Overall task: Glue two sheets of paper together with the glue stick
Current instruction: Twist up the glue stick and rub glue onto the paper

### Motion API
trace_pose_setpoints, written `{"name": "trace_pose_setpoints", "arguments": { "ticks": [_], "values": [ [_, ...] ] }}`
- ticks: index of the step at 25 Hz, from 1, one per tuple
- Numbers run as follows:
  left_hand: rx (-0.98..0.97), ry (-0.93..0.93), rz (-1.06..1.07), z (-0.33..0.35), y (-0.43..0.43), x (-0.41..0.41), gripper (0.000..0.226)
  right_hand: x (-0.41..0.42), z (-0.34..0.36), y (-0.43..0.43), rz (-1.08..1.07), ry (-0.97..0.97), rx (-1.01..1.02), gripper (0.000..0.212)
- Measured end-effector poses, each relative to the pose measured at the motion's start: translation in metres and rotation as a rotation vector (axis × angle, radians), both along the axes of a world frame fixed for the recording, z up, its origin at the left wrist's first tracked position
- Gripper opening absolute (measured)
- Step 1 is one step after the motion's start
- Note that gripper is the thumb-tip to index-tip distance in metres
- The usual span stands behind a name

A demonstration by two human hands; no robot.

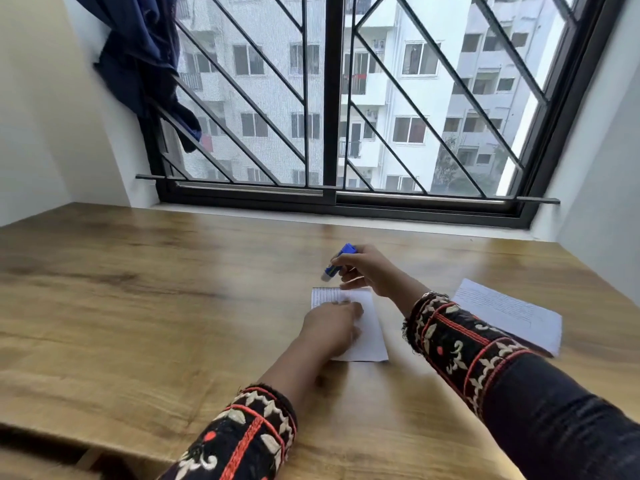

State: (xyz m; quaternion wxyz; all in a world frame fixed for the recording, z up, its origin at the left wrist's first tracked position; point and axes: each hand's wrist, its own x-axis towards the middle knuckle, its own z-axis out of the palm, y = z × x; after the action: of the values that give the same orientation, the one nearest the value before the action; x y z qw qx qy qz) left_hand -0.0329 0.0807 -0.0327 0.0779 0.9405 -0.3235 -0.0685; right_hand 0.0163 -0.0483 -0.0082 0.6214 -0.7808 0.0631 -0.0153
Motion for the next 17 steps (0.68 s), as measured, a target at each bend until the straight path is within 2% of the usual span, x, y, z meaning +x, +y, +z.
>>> {"name": "trace_pose_setpoints", "arguments": {
  "ticks": [10, 17],
  "values": [
    [0.053, -0.002, -0.007, 0.0, -0.002, 0.001, 0.04, 0.012, 0.0, 0.014, 0.072, 0.022, -0.223, 0.015],
    [0.045, -0.017, -0.02, -0.003, -0.003, 0.005, 0.04, 0.012, 0.004, 0.019, 0.097, 0.04, -0.287, 0.012]
  ]
}}
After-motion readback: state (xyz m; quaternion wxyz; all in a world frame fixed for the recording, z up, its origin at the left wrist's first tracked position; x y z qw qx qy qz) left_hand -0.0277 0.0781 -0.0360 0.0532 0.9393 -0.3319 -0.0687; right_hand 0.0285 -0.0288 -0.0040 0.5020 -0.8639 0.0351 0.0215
